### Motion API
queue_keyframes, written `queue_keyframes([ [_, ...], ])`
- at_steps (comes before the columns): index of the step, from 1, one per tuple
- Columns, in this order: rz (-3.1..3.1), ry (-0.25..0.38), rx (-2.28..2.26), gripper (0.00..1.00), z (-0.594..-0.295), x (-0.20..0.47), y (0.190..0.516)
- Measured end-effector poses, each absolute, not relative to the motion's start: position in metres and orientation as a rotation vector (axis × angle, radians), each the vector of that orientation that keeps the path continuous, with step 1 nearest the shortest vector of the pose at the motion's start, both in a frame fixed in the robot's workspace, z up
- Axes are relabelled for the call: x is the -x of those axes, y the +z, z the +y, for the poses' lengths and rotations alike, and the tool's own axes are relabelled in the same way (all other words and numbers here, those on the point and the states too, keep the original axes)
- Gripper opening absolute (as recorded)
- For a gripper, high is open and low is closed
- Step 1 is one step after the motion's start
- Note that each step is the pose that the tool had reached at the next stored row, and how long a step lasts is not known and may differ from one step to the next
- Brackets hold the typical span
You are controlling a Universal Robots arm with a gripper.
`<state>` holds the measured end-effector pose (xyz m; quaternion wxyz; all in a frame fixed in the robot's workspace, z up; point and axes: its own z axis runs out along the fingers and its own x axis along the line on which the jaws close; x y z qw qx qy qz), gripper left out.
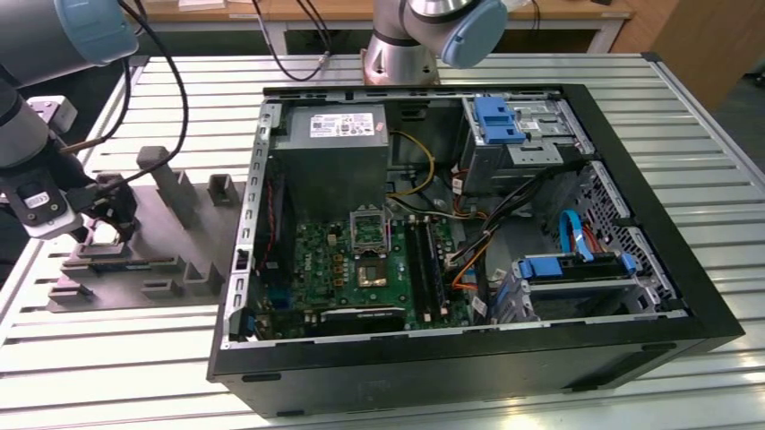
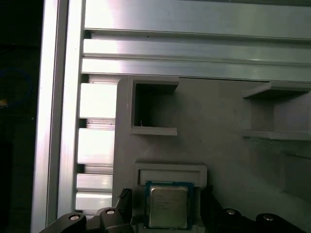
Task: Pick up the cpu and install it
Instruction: 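Pick up the cpu and move it towards the insertion slot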
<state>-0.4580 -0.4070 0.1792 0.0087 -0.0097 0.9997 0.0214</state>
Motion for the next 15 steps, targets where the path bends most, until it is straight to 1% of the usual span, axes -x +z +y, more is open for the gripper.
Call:
queue_keyframes([
  [4,3.123,0.068,0.030,0.65,-0.4070,0.4580,0.1791],
  [5,3.123,0.068,0.030,0.58,-0.4070,0.4580,0.1791],
  [15,3.123,0.068,0.016,0.58,-0.4096,0.4580,0.1792],
])
